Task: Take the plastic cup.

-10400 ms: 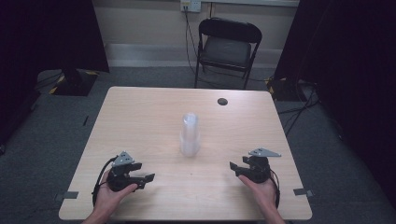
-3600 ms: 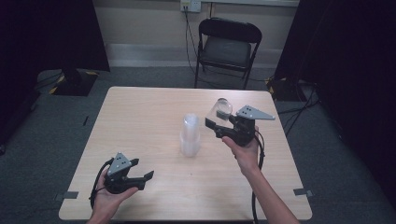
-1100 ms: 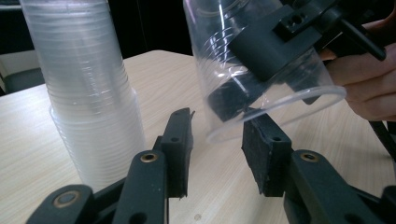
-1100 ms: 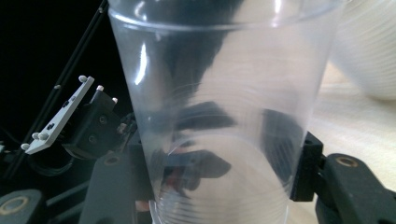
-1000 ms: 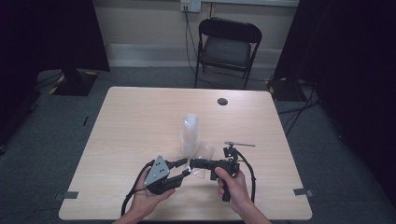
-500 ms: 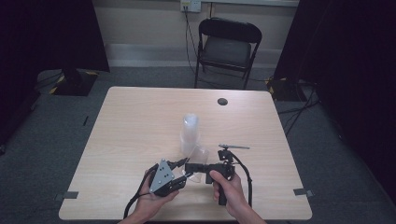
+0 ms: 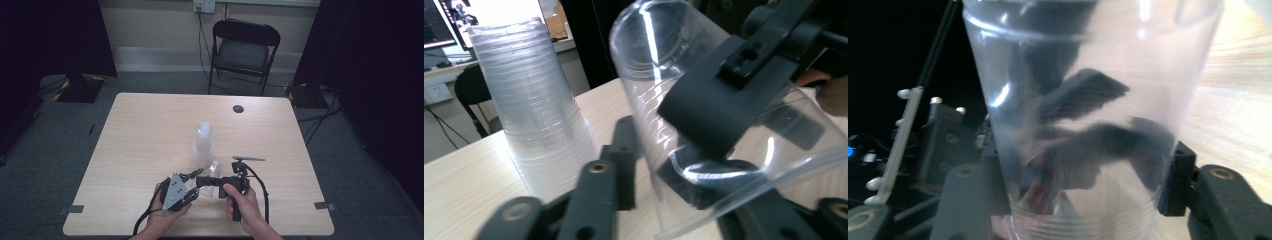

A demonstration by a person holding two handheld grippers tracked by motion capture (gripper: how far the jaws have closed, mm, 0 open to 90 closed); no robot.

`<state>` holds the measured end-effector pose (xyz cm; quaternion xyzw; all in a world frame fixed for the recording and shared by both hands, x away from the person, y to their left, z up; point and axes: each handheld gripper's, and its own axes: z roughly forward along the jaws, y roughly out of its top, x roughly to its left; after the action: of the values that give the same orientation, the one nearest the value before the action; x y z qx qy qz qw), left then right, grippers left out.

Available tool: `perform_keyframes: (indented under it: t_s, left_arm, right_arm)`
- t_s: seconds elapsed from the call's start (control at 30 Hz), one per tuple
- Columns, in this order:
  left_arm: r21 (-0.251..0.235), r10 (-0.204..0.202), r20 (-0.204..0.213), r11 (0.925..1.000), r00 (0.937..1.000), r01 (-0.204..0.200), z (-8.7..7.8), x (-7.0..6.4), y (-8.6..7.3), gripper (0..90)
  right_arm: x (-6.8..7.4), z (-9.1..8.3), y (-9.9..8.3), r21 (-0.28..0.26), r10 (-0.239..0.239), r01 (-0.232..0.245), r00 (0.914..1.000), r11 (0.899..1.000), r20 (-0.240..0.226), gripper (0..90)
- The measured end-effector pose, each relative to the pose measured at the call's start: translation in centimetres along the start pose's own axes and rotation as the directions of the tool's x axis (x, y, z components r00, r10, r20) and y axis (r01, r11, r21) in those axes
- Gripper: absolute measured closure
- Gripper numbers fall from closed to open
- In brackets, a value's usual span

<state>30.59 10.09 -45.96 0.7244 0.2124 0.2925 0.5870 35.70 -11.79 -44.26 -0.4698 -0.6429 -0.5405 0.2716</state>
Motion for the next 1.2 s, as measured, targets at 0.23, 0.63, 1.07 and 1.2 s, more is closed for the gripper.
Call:
perform_keyframes:
  t_s: [0.23,0.63,1.07,1.2]
  left_arm:
    - [0.002,-0.015,0.026,0.9999,0.9996,0.015,-0.1,0.2,0.1,81.6]
    - [0.021,-0.099,0.025,0.9949,0.9947,0.099,-0.3,1.3,0.2,86.7]
    - [0.071,-0.212,0.017,0.9750,0.9771,0.211,-0.9,2.9,0.3,90.0]
    - [0.091,-0.225,0.018,0.9705,0.9741,0.223,-1.1,3.1,0.4,90.0]
  right_arm:
    - [0.3,0.3,-0.1,0.005,-0.023,0.023,0.9997,1.000,-0.006,30.6]
    - [0.7,0.1,0.0,0.003,-0.124,0.124,0.9923,0.992,0.005,22.5]
    - [0.6,-1.2,0.6,-0.026,-0.183,0.186,0.9804,0.982,0.072,22.3]
    - [0.4,-1.7,0.8,-0.036,-0.203,0.208,0.9740,0.978,0.100,22.6]
